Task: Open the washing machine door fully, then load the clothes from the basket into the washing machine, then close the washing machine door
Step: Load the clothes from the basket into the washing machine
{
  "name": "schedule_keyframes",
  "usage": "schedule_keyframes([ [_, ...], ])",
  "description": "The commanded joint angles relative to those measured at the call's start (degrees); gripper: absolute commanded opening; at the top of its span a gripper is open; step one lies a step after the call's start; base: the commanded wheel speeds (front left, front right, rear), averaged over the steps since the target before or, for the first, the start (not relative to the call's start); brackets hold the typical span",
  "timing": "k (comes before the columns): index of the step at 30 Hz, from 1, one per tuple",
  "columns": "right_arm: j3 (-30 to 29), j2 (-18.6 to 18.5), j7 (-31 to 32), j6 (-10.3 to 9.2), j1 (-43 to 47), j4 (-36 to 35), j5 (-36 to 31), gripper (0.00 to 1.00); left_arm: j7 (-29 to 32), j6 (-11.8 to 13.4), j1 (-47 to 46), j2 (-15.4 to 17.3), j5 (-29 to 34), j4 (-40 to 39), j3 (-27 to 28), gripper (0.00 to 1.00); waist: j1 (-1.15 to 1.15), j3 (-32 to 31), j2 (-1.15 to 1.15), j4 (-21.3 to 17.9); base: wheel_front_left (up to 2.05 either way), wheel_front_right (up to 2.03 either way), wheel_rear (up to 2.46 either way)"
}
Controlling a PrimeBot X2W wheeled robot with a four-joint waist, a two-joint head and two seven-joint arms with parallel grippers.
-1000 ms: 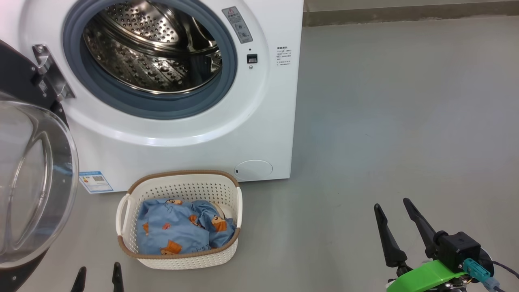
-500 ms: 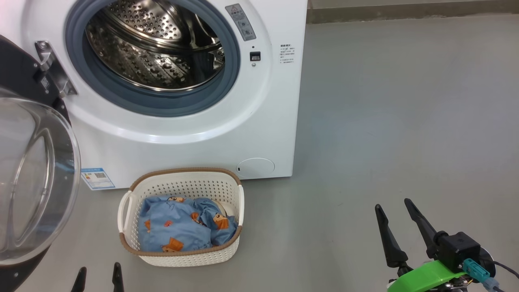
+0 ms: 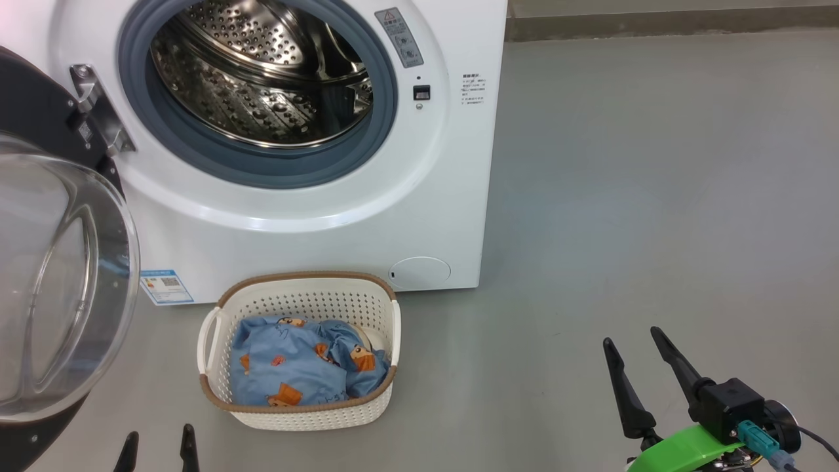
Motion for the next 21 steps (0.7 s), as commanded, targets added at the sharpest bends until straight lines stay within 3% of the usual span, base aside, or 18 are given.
schedule_keyframes([
  [1,1.41,0.03,-0.69,0.09,-0.2,-1.21,-0.88,1.0,-0.31,-0.53,-2.48,0.88,0.56,-1.02,1.97,1.0,0.0,0.0,0.0,0.01,0.0,0.0,0.0],
  [21,0.9,0.04,-0.69,0.09,-0.03,-0.78,-0.14,1.0,-0.31,-0.9,-3.2,0.88,1.1,-0.66,2.67,1.0,0.0,-0.04,0.0,0.52,0.12,-0.12,0.0],
])
